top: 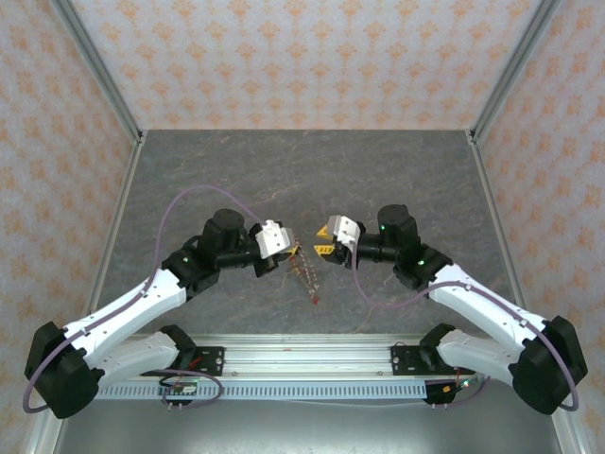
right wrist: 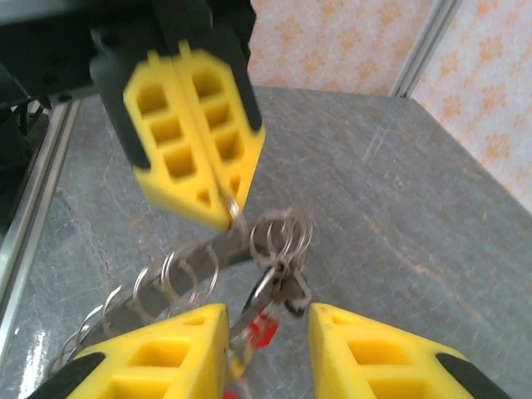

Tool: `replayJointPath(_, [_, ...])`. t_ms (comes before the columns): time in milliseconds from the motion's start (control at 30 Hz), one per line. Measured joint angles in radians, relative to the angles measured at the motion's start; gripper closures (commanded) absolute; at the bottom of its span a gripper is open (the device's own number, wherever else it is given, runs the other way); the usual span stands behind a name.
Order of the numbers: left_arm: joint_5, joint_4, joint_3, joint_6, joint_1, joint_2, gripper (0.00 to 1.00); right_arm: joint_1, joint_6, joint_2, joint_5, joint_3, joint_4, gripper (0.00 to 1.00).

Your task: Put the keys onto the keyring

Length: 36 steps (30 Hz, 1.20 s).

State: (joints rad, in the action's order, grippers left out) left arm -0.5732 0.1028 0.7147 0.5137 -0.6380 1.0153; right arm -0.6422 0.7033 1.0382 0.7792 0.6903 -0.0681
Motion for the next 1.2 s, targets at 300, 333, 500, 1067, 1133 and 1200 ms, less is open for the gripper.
replayJointPath(300, [0.01, 0.064, 0.045, 0.037, -0.01, 0.019, 1.0, -0.062, 0.195, 0.095, -0.042, 0.147, 0.185, 0.75])
replayJointPath(333, [0.01, 0.07, 0.046, 0.038, -0.01, 0.02, 1.0, -0.068, 0.21, 0.105, -0.044, 0.15, 0.197, 0.75])
replayJointPath(500, [0.01, 0.09, 0.051, 0.039, -0.01, 0.021, 1.0, -0.082, 0.251, 0.139, -0.047, 0.157, 0.232, 0.76])
replayJointPath(1067, [0.009, 0.135, 0.073, 0.063, -0.01, 0.037, 1.0, -0.087, 0.24, 0.184, -0.032, 0.166, 0.171, 0.79])
replayJointPath(1133, [0.009, 0.136, 0.077, 0.064, -0.01, 0.039, 1.0, -0.087, 0.237, 0.188, -0.021, 0.167, 0.169, 0.82])
replayJointPath(1200, [0.009, 0.137, 0.084, 0.064, -0.01, 0.043, 1.0, -0.087, 0.233, 0.196, -0.013, 0.167, 0.168, 0.82])
